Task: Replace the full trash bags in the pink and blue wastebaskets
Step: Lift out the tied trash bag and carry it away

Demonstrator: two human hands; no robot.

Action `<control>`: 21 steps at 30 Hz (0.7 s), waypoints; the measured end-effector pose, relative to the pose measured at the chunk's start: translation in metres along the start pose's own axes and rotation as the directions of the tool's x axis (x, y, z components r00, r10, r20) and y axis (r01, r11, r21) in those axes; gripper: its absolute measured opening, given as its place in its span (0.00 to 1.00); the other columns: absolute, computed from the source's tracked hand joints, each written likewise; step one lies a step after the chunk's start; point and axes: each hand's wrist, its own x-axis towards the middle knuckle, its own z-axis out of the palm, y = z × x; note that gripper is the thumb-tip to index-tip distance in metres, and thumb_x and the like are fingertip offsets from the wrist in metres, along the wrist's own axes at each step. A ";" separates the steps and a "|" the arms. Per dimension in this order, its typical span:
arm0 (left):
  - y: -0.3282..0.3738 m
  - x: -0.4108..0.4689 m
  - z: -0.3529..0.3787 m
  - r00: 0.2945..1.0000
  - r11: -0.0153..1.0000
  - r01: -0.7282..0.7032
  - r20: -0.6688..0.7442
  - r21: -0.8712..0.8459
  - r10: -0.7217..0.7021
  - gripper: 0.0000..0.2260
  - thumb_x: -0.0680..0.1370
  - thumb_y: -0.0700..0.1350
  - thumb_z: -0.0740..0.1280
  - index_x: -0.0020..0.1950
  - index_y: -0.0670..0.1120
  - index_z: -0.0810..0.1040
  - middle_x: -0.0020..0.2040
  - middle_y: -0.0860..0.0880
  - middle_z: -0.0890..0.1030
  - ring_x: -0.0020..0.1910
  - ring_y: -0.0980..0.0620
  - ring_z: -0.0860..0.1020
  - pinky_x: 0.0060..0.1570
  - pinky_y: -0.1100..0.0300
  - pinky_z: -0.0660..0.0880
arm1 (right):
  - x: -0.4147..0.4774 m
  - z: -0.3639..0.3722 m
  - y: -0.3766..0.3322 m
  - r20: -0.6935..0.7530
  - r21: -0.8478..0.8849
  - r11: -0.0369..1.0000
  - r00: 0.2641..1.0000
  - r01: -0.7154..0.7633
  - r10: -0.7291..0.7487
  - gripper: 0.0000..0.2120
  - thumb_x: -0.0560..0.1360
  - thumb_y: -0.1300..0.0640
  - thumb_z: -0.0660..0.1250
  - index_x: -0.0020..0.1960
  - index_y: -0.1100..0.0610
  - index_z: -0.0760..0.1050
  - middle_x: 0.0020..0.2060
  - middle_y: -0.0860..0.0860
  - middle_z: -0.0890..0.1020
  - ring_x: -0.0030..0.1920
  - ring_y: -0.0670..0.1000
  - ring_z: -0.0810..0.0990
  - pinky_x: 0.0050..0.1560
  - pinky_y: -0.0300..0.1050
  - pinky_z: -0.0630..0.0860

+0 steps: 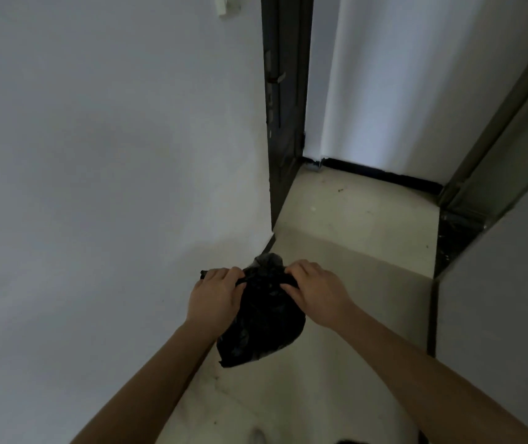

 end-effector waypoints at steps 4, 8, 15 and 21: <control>-0.017 0.077 0.027 0.996 1.000 0.018 0.087 -0.003 -0.017 0.11 0.83 0.50 0.58 0.59 0.49 0.77 0.55 0.49 0.80 0.58 0.46 0.75 0.52 0.53 0.72 | 0.058 0.011 0.033 0.004 -0.005 0.998 0.998 -0.070 0.070 0.18 0.82 0.42 0.58 0.63 0.53 0.75 0.56 0.51 0.77 0.53 0.54 0.78 0.45 0.49 0.77; -0.022 0.146 0.072 0.983 0.995 0.096 0.161 -0.029 -0.090 0.11 0.83 0.50 0.58 0.59 0.48 0.76 0.54 0.49 0.80 0.59 0.46 0.74 0.52 0.53 0.73 | 0.119 0.034 0.087 0.067 0.028 0.993 0.992 -0.111 0.109 0.18 0.82 0.41 0.58 0.63 0.51 0.75 0.54 0.50 0.76 0.52 0.52 0.77 0.42 0.45 0.75; -0.019 0.232 0.181 0.891 0.919 0.380 0.307 -0.104 -0.334 0.09 0.82 0.49 0.59 0.57 0.47 0.76 0.56 0.46 0.78 0.58 0.44 0.73 0.52 0.48 0.74 | 0.200 0.111 0.182 0.237 0.132 0.970 0.957 -0.202 0.167 0.14 0.82 0.44 0.61 0.63 0.50 0.76 0.52 0.51 0.79 0.46 0.54 0.82 0.38 0.45 0.74; -0.058 0.268 0.292 0.792 0.833 0.545 0.384 -0.093 -0.475 0.11 0.82 0.46 0.60 0.62 0.47 0.77 0.61 0.44 0.77 0.62 0.43 0.71 0.56 0.50 0.72 | 0.252 0.221 0.229 0.381 0.151 0.948 0.901 -0.281 0.207 0.17 0.83 0.44 0.57 0.67 0.50 0.72 0.49 0.50 0.83 0.44 0.54 0.83 0.37 0.44 0.71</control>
